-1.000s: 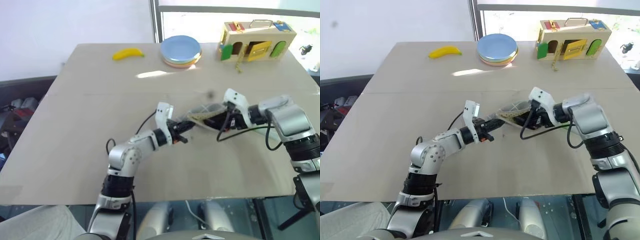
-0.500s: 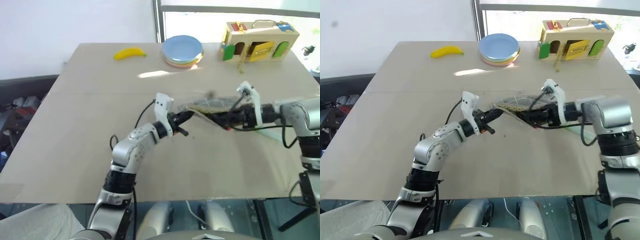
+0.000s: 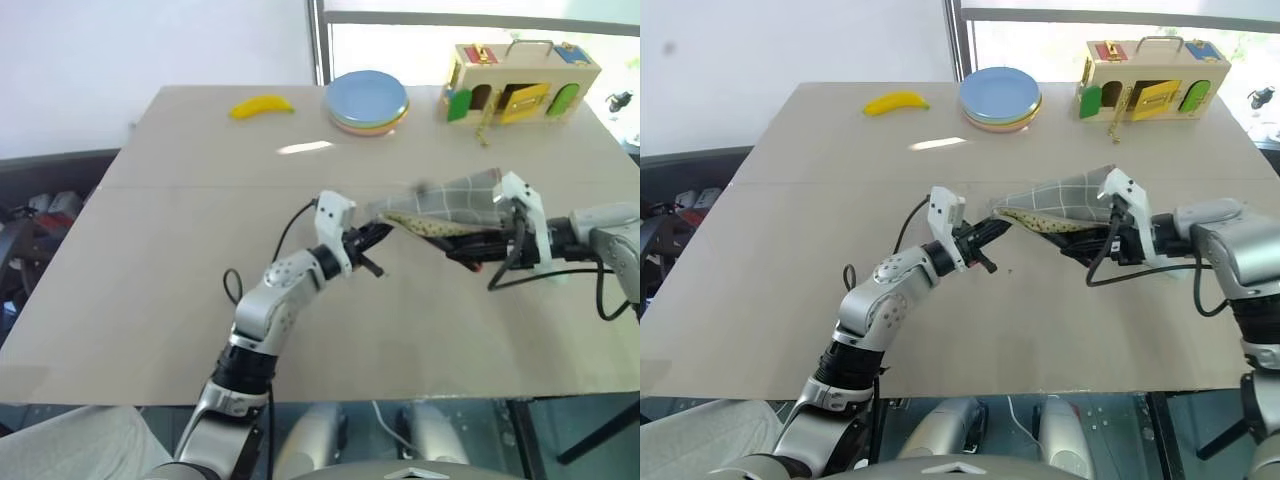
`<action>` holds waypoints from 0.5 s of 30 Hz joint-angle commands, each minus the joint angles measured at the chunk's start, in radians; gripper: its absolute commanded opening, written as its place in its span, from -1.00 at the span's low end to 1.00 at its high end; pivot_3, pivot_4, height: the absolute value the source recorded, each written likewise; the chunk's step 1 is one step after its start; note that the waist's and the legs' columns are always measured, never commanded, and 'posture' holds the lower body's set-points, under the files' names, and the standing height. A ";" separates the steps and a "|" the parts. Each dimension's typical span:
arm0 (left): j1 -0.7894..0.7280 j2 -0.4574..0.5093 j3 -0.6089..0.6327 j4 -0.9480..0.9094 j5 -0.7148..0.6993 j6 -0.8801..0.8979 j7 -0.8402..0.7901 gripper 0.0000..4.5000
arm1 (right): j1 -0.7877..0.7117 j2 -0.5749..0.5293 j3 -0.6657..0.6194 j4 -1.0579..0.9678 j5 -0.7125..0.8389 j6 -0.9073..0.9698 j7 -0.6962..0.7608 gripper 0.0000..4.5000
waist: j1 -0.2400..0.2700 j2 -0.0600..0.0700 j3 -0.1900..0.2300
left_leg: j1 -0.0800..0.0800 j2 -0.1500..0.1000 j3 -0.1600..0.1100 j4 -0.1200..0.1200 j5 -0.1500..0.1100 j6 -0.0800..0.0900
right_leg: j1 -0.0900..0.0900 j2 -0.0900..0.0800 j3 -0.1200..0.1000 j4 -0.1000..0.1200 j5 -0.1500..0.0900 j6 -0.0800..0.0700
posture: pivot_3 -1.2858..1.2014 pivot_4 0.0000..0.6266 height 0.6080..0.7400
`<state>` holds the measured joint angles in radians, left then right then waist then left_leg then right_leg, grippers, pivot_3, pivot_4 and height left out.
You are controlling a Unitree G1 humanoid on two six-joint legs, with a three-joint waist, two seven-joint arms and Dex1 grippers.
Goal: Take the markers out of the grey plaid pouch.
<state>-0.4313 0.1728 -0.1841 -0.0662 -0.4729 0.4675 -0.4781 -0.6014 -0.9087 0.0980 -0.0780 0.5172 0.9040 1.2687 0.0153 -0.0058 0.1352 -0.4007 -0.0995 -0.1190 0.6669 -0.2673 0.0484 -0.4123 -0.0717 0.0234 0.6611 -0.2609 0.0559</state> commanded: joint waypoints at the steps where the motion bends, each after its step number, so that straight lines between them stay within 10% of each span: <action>1: 0.011 0.057 0.124 0.081 0.077 -0.018 0.104 -1.00 | 0.052 -0.125 0.003 -0.131 0.066 -0.063 0.217 -0.83 | 0.001 0.000 0.000 | 0.000 0.000 0.000 0.000 0.000 0.000 | 0.000 0.000 0.000 0.000 0.000 0.000 | 0.03 -0.52 1.00; 15: -0.001 0.011 0.058 0.018 0.074 -0.003 0.100 -1.00 | 0.050 -0.053 0.060 -0.090 -0.082 -0.382 0.128 -0.83 | 0.007 -0.001 0.001 | 0.000 0.000 -0.002 0.000 0.000 0.000 | 0.000 0.001 0.000 0.000 0.000 0.000 | 0.03 -0.52 1.00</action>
<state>-0.4333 0.1807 -0.1689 -0.0208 -0.4203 0.4692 -0.4085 -0.5646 -0.9429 0.2193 -0.1313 0.4087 0.5665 1.3604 0.0222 -0.0064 0.1357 -0.4008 -0.0996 -0.1211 0.6668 -0.2673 0.0483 -0.4126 -0.0710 0.0229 0.6605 -0.2609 0.0560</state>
